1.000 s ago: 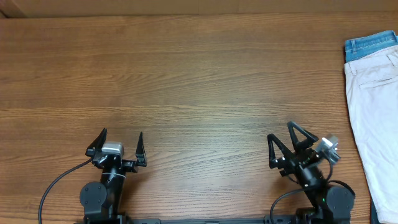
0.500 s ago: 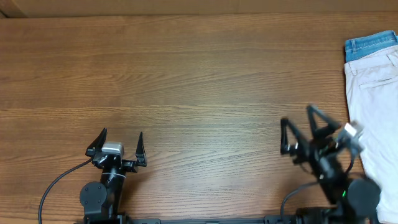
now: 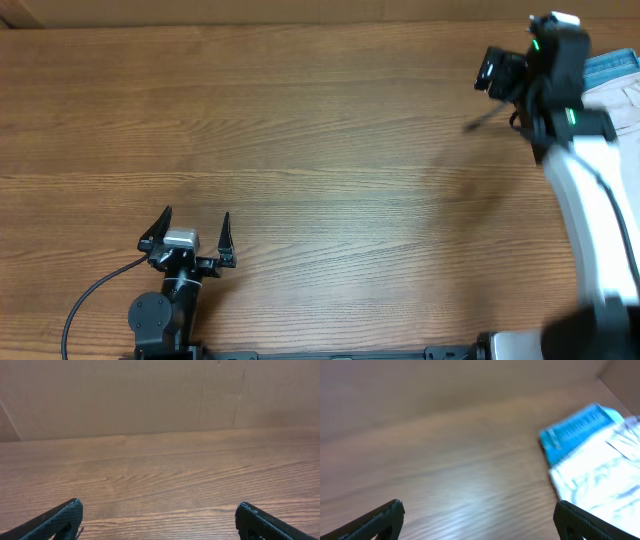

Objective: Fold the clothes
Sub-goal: 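Reach the right gripper to the beige shorts on the clothes stack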

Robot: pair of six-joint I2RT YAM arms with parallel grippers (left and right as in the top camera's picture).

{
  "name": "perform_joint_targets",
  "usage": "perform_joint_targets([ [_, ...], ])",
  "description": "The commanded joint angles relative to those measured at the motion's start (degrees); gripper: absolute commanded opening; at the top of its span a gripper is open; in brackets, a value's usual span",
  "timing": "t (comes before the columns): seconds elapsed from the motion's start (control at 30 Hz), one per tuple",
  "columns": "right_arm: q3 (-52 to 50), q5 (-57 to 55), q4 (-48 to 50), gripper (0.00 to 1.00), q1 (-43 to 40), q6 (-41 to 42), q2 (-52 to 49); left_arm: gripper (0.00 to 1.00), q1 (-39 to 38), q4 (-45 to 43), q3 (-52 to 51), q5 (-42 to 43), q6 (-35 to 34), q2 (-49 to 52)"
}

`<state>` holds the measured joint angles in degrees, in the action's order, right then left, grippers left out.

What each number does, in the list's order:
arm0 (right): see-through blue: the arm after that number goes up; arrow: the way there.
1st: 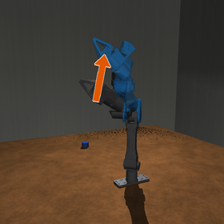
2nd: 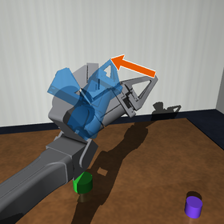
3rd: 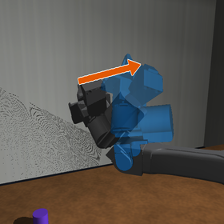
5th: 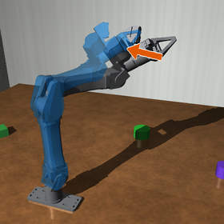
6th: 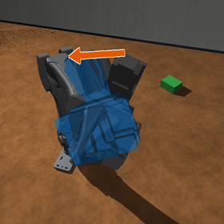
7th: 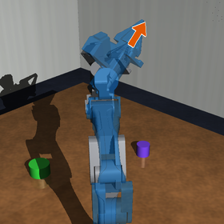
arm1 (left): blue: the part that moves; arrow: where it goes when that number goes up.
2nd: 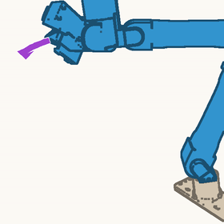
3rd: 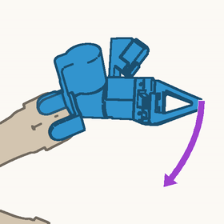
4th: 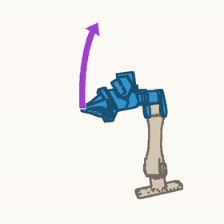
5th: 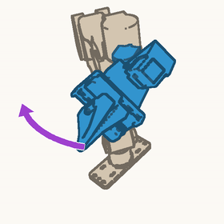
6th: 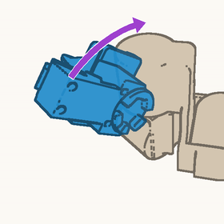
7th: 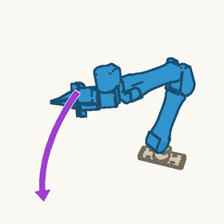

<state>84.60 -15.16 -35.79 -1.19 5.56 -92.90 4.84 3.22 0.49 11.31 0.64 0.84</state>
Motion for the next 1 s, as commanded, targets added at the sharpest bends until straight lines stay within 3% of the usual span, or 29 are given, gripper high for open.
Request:
perform_joint_targets([
  [0.0,6.0,-8.6,0.2,1.00,-1.5,-3.8,-8.5,1.00,-0.4,0.0,-0.2,0.5,1.1,-0.6],
  [0.2,6.0,-15.8,5.2,1.00,-5.6,-8.3,-18.9,1.00,-0.4,0.0,-0.2,0.5,1.1,-0.6],
  [0.47,6.0,-16.3,10.2,1.00,-10.6,-17.8,-27.8,1.00,-0.4,0.0,-0.2,0.5,1.1,-0.6],
  [0.57,6.0,-16.3,13.0,0.96,-11.3,-18.0,-29.6,1.00,-0.4,0.0,-0.2,0.5,1.1,-0.6],
  [0.67,6.0,-16.3,15.8,0.86,-11.5,-21.5,-31.7,1.00,-0.4,0.0,-0.2,0.5,1.1,-0.6],
  [0.97,6.0,-25.9,17.5,0.87,-11.8,-27.4,-38.1,1.00,-0.4,0.0,-0.2,0.5,1.1,-0.6],
])
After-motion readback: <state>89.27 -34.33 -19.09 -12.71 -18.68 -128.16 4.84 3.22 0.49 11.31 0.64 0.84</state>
